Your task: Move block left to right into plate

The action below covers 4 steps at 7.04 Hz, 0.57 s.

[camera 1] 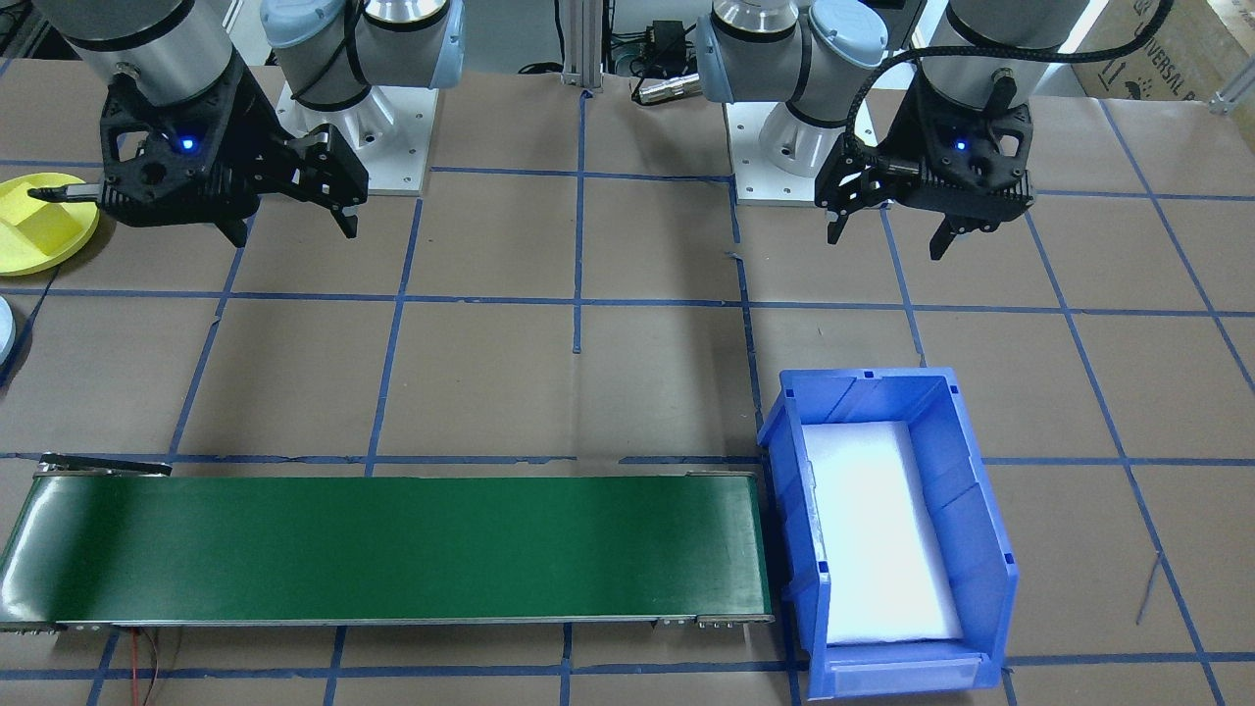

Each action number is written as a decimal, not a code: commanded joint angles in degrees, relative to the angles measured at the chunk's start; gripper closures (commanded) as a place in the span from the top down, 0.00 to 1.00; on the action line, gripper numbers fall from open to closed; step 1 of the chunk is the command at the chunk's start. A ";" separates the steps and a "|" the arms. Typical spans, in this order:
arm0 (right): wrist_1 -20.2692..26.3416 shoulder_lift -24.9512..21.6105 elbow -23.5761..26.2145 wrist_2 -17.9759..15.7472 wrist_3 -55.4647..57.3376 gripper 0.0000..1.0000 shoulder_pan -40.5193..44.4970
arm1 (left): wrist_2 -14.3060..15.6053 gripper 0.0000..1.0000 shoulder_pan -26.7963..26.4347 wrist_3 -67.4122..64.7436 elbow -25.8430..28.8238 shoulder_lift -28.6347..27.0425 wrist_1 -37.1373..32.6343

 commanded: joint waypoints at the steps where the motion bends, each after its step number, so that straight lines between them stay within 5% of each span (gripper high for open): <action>1: -3.32 -0.15 1.31 -0.06 -0.25 1.00 0.06 | 0.05 1.00 0.00 0.00 0.00 0.00 -0.11; 4: -4.13 0.03 1.39 -0.41 0.01 1.00 -0.20 | 0.05 1.00 0.00 0.00 0.00 0.18 -0.28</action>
